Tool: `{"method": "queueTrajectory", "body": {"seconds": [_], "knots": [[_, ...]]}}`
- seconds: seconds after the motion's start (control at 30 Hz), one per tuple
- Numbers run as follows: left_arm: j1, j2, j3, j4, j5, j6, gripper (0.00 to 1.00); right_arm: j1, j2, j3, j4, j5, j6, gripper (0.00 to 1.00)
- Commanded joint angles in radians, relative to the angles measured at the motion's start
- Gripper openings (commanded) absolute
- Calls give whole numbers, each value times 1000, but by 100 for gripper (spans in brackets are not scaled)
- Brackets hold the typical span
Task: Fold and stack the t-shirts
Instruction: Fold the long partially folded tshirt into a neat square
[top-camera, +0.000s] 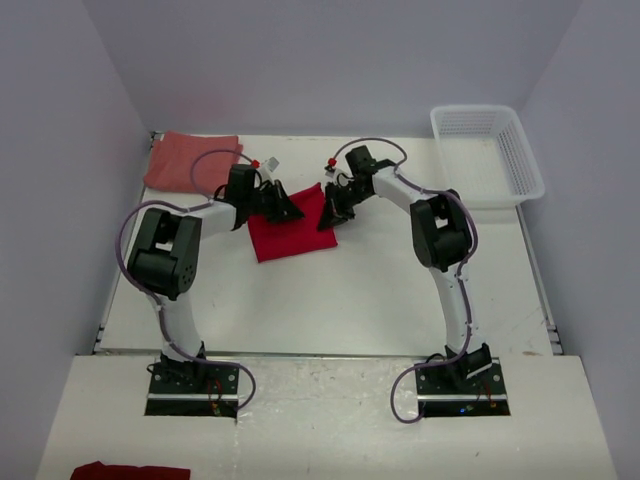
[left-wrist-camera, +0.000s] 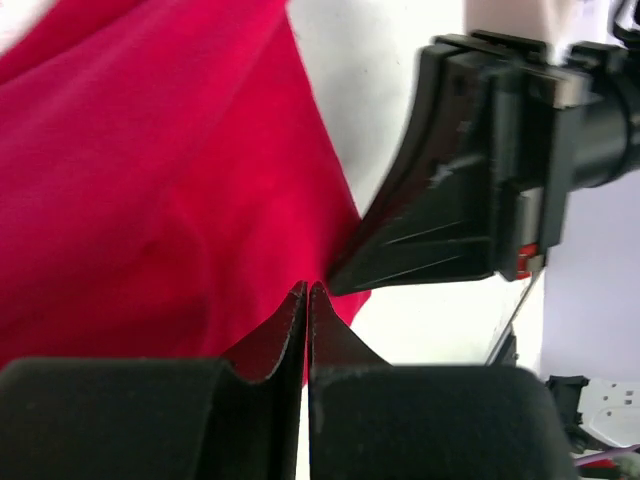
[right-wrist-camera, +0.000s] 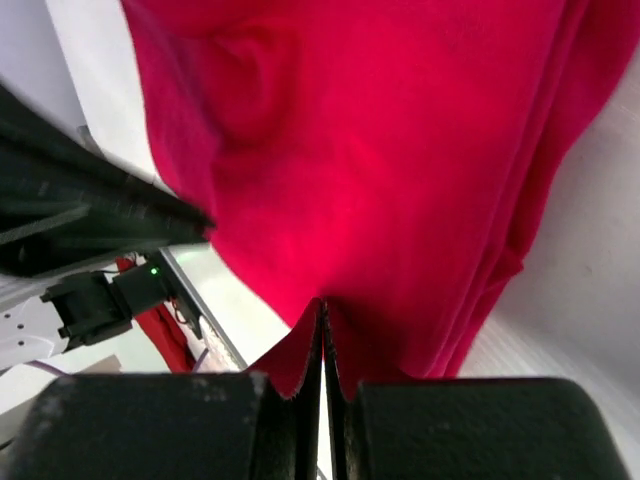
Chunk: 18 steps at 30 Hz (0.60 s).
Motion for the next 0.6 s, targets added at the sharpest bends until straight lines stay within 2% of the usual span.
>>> {"method": "queueTrajectory", "body": {"seconds": [0.0, 0.2, 0.4, 0.57], "knots": [[-38, -62, 21, -15, -38, 62, 0, 29, 19, 80, -70, 15, 17, 0], [-77, 15, 75, -116, -95, 108, 0, 50, -10, -2, -29, 96, 60, 0], [-100, 116, 126, -202, -127, 151, 0, 53, -113, -204, 72, 196, 161, 0], [-109, 49, 74, -164, -130, 137, 0, 56, -173, -307, 100, 300, 198, 0]]}}
